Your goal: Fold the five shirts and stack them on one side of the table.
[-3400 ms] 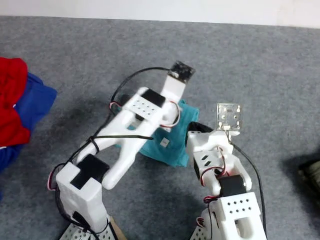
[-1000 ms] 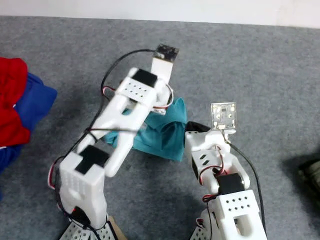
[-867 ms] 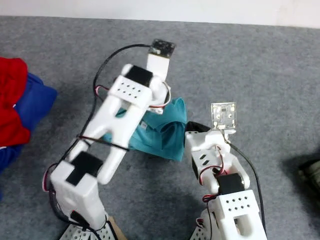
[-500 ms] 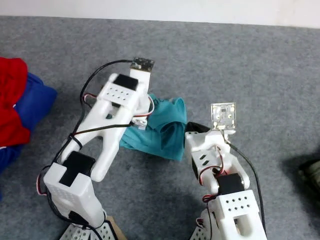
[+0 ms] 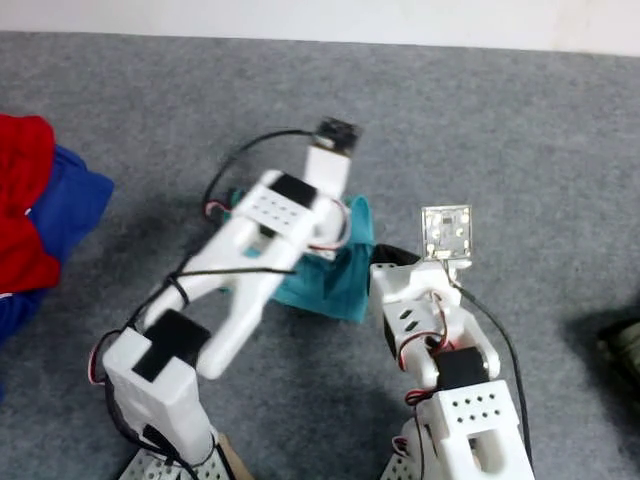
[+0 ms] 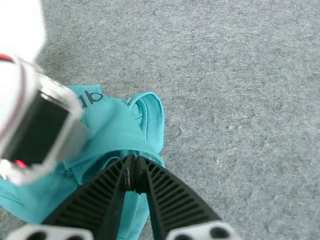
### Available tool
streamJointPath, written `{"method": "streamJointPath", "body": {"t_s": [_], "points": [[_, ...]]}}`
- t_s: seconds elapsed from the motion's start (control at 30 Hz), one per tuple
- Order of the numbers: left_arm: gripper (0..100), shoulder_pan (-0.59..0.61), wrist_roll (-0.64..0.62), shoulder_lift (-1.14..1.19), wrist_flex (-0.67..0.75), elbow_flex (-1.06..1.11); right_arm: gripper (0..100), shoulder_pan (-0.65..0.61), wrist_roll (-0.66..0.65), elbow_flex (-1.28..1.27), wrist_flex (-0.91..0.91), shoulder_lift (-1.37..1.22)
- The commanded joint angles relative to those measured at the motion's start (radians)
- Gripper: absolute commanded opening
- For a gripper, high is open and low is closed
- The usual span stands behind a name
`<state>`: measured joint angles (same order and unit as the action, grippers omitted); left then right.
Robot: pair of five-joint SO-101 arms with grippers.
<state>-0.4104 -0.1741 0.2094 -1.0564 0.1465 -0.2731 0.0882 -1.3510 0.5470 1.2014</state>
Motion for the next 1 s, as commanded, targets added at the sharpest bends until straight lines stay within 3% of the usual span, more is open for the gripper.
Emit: {"method": "streamJointPath", "body": {"t_s": [0.0, 0.33, 0.57, 0.97], "points": [[1, -0.068, -0.011, -0.051, 0.015, -0.008, 1.6, -0.010, -0.011, 0.007, -0.021, -0.002], [1, -0.079, -0.043, 0.062, 0.140, -0.074, 1.6, -0.010, -0.011, 0.007, -0.021, -0.002], [1, -0.076, -0.080, 0.245, 0.129, -0.298, 1.6, -0.010, -0.011, 0.007, -0.021, -0.002], [1, -0.107, -0.081, 0.349, 0.014, -0.621, 1.6, -0.010, -0.011, 0.007, -0.021, -0.002]]}}
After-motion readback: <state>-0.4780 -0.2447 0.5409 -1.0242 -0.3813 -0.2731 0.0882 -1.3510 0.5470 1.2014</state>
